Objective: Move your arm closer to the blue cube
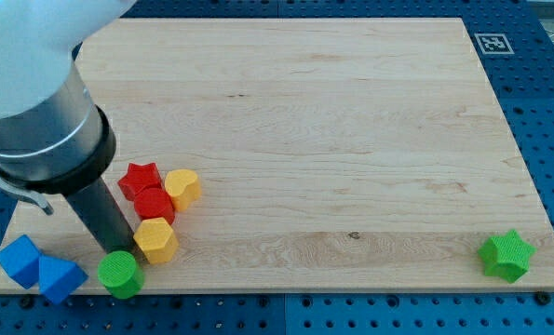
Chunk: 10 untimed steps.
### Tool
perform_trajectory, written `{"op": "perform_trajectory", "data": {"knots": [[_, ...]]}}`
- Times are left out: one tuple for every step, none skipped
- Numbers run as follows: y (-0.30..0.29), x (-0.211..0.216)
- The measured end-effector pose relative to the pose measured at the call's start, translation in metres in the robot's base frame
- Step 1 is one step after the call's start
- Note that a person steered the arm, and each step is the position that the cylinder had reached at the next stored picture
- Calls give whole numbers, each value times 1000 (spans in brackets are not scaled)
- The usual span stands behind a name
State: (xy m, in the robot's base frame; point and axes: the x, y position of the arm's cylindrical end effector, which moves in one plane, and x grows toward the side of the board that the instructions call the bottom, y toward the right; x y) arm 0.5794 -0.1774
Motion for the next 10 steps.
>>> {"op": "perform_trajectory", "data": {"knots": [[-24,-39],[-40,-89],[-33,-124],[-14,-117],[-21,-111],[-27,-104],[-12,-104],[41,-104],[100,-104],[96,-117]]}}
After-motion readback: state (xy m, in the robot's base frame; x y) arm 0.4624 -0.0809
